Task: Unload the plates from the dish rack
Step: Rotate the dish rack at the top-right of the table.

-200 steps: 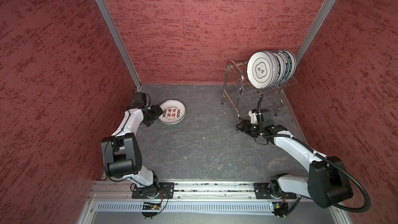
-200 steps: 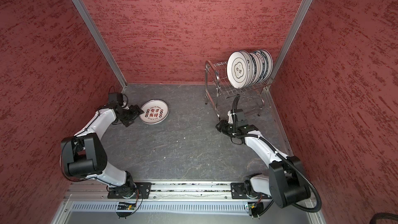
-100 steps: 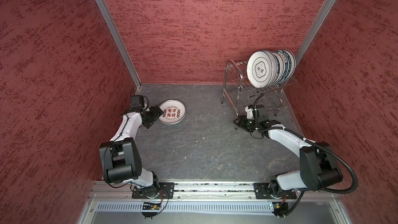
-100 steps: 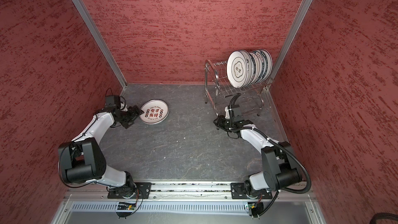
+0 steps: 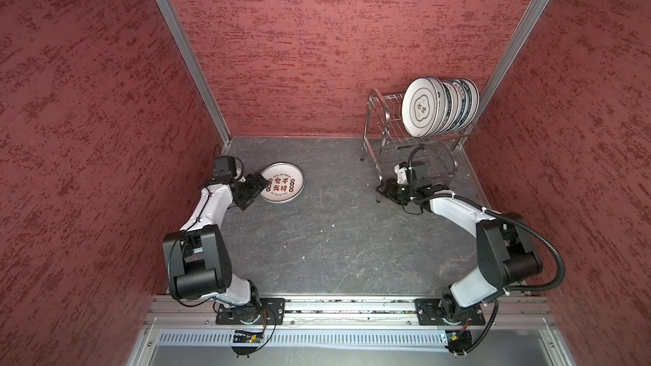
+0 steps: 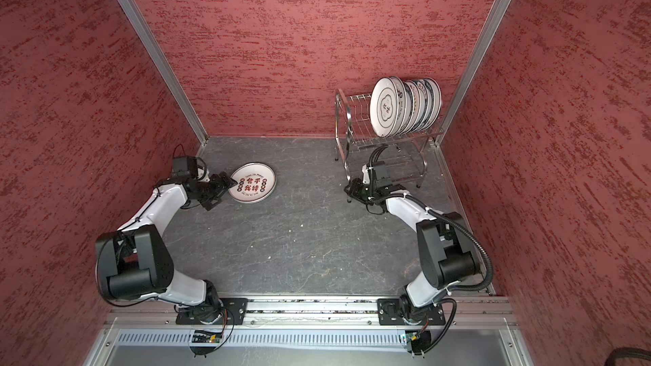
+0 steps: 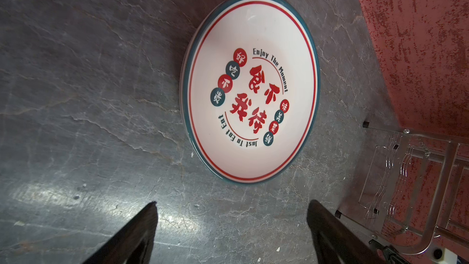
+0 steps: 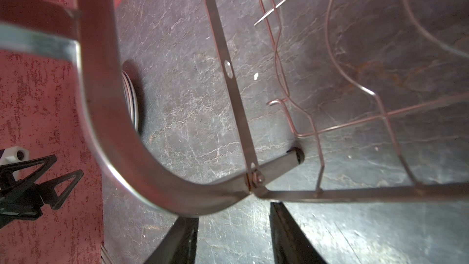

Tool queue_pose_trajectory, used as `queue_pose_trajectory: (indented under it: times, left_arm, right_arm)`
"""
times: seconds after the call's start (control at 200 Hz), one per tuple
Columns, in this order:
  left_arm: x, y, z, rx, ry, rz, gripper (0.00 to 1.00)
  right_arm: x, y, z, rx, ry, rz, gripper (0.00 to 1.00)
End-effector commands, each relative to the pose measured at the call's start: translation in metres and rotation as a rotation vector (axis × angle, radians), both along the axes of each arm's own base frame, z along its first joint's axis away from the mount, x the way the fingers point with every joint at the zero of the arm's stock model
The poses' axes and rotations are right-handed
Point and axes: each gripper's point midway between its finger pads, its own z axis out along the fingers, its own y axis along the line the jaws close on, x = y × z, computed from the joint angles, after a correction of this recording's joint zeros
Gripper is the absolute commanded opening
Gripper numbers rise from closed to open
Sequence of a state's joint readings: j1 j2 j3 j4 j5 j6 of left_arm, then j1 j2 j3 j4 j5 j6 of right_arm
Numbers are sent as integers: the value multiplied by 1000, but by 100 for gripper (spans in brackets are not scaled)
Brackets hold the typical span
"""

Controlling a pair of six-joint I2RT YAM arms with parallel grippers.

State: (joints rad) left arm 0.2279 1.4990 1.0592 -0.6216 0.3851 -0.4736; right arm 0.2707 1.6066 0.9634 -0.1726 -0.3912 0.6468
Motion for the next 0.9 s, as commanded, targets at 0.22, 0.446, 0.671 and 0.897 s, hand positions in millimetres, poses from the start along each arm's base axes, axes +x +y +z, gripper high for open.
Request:
queue_pose_trajectory:
  times: [0.22,0.446,0.671,0.897]
  left_arm:
    - [-2,-4,9,29,-48,-29,94]
    - [-1,-5,12,23,-73,-34,97]
    - [-1,-12,26,1,-141,-60,99]
    - [-4,-15,45,-6,-210,-73,100]
  right_arm:
    - [25,6,22,16,-97,2,53]
    - [2,-6,38,-39,-101,12,64]
    - [-42,-31,91,-138,-190,22,72]
    - [-71,-54,199,-223,-434,12,83]
